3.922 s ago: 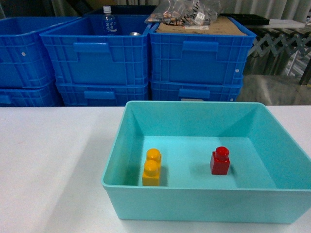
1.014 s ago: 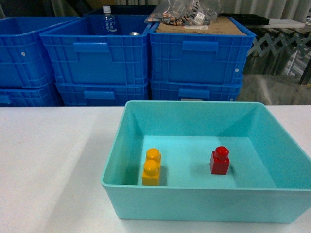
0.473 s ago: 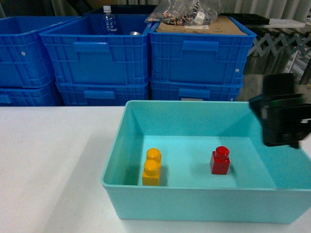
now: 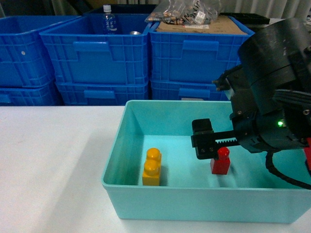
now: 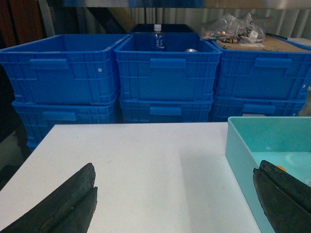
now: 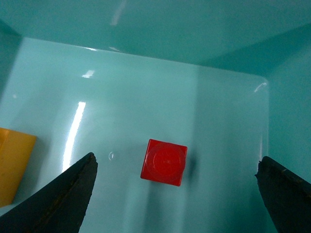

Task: Pick red block from blue box to shelf

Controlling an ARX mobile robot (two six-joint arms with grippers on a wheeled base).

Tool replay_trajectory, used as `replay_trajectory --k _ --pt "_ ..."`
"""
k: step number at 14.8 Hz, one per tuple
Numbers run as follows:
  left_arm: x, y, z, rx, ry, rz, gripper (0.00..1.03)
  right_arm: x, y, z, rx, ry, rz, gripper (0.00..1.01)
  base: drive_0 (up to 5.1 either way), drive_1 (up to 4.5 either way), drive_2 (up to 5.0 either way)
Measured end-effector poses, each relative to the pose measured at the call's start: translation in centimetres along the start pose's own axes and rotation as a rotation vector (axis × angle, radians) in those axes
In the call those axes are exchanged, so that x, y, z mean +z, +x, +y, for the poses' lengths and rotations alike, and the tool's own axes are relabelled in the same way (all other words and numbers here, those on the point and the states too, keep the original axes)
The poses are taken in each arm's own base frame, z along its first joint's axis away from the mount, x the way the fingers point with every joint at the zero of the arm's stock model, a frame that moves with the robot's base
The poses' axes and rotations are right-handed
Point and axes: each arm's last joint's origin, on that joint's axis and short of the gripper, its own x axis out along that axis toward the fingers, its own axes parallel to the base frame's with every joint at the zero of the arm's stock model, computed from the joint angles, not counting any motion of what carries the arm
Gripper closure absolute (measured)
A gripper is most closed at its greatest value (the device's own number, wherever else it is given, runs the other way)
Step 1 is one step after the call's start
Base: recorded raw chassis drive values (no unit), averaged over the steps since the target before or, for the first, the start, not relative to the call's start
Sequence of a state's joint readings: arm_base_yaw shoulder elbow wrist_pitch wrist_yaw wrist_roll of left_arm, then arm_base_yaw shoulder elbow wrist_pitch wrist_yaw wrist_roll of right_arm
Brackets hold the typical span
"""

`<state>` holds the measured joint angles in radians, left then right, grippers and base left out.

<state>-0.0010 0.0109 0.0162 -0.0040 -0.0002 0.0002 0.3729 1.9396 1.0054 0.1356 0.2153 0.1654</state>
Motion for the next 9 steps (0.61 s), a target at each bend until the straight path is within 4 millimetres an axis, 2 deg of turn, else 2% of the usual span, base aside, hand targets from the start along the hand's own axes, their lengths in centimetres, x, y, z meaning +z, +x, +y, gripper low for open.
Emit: replay_trajectory --k 5,9 --pt "0.0 0.0 0.0 0.000 0.000 0.000 0.05 -0.2 4.0 0.0 -0.009 0.051 0.063 0.03 0.0 0.00 0.0" --pt "0.0 0.0 0.0 0.000 0.000 0.000 0.05 -0.6 6.3 -0.2 0.028 0.078 0.102 0.03 0.0 0.00 0.0"
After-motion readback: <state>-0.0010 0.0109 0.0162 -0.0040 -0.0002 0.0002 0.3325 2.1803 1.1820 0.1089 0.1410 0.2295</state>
